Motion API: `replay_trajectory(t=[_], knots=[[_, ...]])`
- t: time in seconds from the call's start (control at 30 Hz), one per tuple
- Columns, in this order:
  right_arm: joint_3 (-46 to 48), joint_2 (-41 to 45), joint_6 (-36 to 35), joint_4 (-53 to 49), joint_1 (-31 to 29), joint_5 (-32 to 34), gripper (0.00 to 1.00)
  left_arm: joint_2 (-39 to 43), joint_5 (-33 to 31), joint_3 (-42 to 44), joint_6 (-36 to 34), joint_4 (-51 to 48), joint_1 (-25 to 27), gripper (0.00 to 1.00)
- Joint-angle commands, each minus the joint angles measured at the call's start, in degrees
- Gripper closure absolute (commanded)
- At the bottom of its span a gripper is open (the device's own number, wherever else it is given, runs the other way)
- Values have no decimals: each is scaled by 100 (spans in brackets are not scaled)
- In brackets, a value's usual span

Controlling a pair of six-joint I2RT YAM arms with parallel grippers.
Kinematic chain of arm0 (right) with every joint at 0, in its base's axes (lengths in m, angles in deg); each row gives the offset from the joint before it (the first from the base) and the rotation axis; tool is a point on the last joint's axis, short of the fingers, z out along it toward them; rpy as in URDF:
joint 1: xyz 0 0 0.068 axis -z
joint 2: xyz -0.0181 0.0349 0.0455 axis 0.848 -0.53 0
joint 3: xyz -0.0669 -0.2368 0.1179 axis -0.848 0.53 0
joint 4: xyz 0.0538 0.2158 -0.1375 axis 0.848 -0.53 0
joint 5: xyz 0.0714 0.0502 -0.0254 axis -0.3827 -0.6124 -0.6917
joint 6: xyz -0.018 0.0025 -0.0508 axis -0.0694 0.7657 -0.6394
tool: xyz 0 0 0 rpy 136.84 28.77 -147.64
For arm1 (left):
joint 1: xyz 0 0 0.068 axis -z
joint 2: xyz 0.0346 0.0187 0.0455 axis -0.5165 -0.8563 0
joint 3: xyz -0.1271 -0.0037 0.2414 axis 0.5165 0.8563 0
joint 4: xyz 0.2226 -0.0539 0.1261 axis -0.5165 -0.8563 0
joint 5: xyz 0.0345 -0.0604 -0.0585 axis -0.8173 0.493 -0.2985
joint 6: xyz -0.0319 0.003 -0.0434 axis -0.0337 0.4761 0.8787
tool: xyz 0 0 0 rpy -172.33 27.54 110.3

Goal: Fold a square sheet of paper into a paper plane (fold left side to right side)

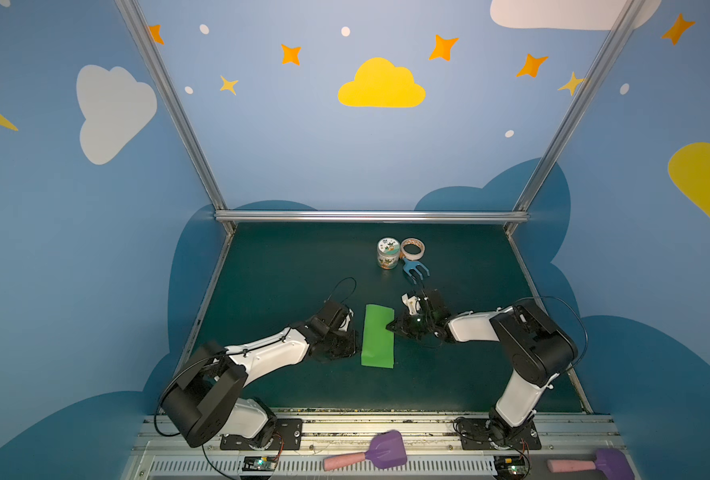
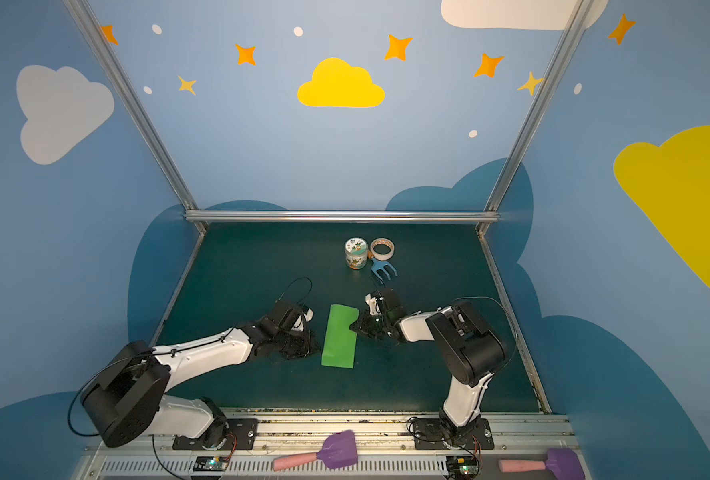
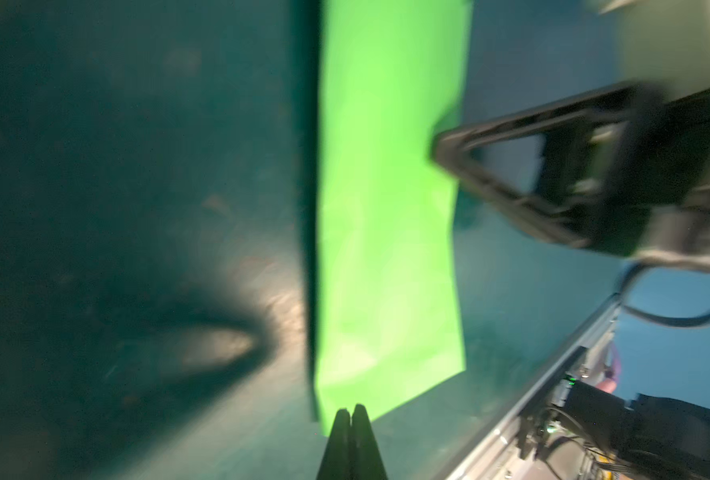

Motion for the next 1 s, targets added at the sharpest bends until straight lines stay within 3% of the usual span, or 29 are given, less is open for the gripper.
replay_trajectory(t=[0.0, 0.17, 0.57, 0.8, 0.97], knots=[[345, -635, -153, -1455, -35, 837, 100, -87, 70, -370, -119, -171, 1, 96], [303, -692, -153, -1447, -27, 813, 100, -432, 157, -377, -79, 66, 168, 96], [272, -675, -268, -1541, -25, 811, 100, -540, -62, 655, 381, 751, 417, 96], [200, -671, -535, -1576, -21, 775, 100, -168, -293, -196, -76, -208, 149, 96], [162, -749, -575, -1571, -21, 749, 100, -705, -68, -1217, -566, -623, -239, 96]])
